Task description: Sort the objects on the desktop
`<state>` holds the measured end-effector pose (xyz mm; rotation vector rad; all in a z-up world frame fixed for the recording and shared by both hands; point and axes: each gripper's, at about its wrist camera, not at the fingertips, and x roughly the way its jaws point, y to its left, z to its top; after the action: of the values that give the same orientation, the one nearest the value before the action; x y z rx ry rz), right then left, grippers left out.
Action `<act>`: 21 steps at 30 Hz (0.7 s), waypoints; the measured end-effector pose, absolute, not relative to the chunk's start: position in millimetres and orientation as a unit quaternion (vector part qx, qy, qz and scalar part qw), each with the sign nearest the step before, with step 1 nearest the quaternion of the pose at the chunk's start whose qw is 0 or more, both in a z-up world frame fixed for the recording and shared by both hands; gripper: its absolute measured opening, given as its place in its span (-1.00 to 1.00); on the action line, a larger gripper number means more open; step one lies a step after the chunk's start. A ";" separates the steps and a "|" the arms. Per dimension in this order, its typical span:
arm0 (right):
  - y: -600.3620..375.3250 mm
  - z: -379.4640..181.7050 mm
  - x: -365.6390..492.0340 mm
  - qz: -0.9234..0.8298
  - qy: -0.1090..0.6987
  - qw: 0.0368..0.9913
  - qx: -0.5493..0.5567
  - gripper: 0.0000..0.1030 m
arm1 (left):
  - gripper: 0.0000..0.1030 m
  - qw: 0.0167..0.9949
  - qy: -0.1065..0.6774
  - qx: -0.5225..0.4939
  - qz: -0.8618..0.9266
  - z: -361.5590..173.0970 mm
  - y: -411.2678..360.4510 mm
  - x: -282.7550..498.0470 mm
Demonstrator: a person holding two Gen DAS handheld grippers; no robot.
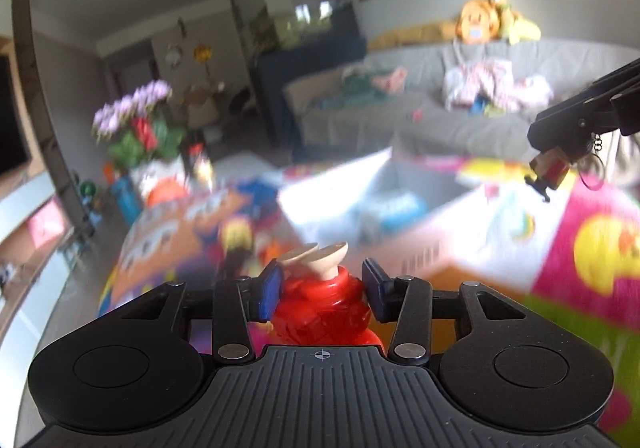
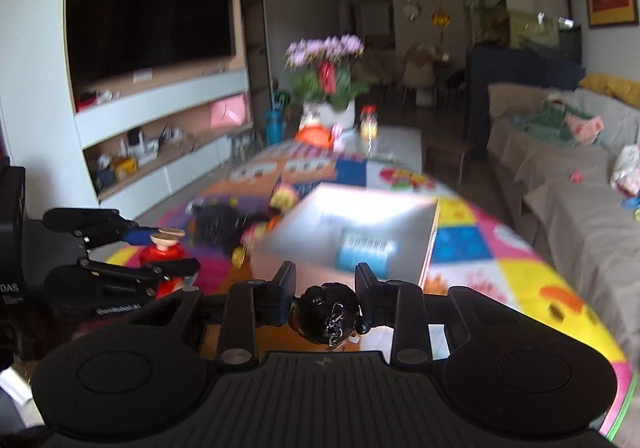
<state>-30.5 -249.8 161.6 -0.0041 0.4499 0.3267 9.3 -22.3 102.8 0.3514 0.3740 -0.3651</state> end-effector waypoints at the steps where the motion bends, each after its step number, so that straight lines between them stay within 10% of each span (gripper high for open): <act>1: -251.2 165.5 -27.5 0.158 0.215 0.964 -0.003 -0.38 | -0.07 0.952 0.173 0.177 -0.182 105.6 -31.4 17.1; 7: -253.3 167.4 3.9 0.152 0.217 0.964 0.002 -0.38 | -0.01 0.955 0.145 0.166 -0.198 112.2 -79.1 84.0; 13: -255.2 166.3 31.8 0.145 0.228 0.963 0.008 -0.38 | 0.80 0.956 0.163 0.132 -0.204 93.5 -65.3 82.3; 21: -230.7 175.0 114.4 0.112 0.204 0.973 -0.007 -0.38 | 0.88 0.944 0.261 0.108 -0.169 42.6 -15.0 52.3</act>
<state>114.4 -230.7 175.0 -0.0150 0.4109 0.2270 52.3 -15.0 42.6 0.2209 0.5326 -0.3451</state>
